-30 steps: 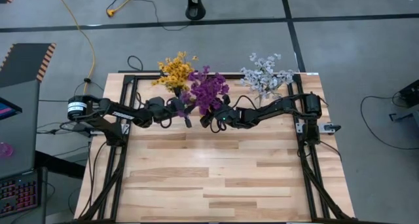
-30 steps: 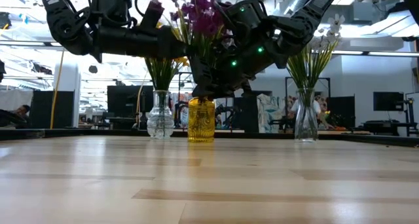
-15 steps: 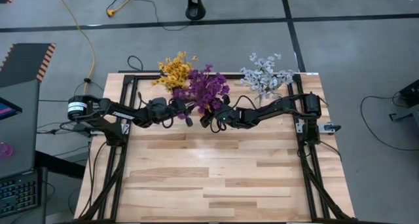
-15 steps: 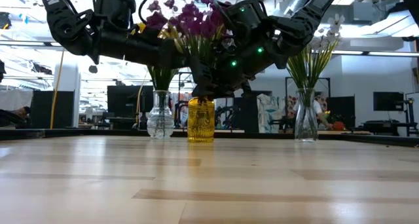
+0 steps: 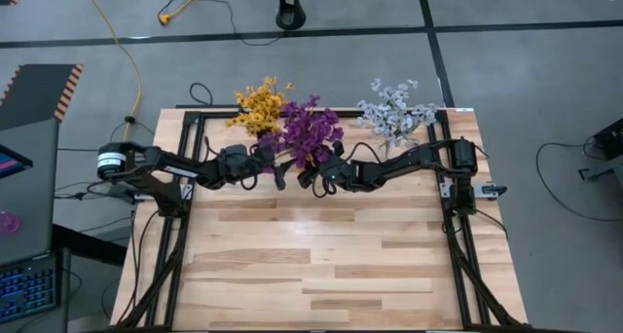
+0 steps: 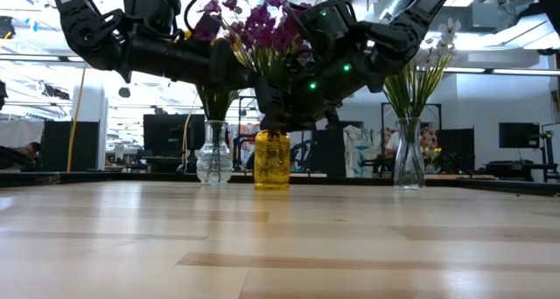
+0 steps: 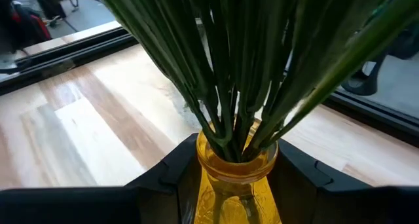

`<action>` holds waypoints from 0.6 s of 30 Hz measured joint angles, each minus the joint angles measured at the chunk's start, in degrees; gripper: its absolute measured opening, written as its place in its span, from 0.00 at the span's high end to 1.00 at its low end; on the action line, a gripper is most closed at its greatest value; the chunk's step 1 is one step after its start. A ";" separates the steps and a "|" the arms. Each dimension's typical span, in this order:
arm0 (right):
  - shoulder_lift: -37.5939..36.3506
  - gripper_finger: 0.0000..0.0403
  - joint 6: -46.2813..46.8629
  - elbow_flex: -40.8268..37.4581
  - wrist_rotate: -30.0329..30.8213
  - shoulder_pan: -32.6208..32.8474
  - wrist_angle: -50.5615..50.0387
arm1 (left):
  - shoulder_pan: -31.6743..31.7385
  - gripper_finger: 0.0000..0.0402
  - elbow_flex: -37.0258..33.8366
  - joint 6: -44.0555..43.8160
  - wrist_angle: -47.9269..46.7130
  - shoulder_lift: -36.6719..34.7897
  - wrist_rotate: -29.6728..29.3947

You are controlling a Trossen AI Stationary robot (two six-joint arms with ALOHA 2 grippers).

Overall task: Sort flowers into vase by color
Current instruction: Put the purple flowers into the yellow vase

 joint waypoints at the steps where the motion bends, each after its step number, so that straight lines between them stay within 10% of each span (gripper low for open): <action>1: 0.00 0.55 0.00 0.00 0.12 -0.06 0.02 | 0.00 0.50 0.06 -0.55 -0.78 -0.41 -0.01; 18: 0.00 0.55 -0.20 -0.02 6.10 -2.00 -0.78 | -0.37 0.45 0.09 0.16 -23.28 -17.27 0.16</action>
